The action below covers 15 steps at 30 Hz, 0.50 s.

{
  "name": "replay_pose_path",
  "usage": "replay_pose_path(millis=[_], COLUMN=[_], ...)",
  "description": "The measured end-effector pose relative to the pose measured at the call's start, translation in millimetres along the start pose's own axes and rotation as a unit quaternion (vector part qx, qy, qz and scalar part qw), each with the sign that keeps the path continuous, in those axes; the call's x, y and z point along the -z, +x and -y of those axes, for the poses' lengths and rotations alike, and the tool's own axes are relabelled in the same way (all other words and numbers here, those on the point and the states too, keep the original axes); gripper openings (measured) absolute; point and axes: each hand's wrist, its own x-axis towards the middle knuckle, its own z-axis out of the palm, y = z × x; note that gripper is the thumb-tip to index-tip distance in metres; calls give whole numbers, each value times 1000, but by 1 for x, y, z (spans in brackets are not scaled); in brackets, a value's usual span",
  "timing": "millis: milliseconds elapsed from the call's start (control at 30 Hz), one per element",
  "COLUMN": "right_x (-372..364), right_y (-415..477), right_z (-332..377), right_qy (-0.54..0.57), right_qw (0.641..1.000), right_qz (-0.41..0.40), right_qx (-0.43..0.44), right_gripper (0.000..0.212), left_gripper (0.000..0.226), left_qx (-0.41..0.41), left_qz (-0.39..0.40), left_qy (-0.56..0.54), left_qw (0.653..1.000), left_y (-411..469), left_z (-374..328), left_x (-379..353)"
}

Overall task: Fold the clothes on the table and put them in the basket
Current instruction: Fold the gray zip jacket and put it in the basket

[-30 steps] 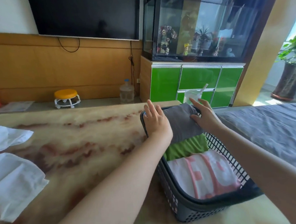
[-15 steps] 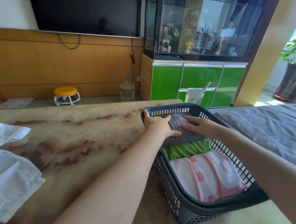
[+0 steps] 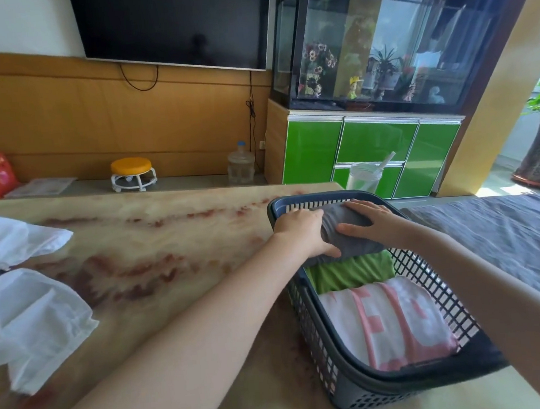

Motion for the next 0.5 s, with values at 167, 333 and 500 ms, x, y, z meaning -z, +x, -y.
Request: replay_pose_path(millis=[167,333,500], right_x=[-2,-8,-3], right_y=[-2,-3,-6], right_z=[-10,-15,-6], right_qy=[56,78,80], right_qw=[998,996,996], right_qz=[31,30,30], right_qx=[15,10,18], right_gripper=[95,119,102], left_gripper=[94,96,101], left_qx=[3,1,18], left_qz=[9,-3,26], left_qy=[29,56,8], left_qw=[1000,998,999], left_y=[5,5,2], left_z=[1,0,-1], left_x=[-4,-3,2])
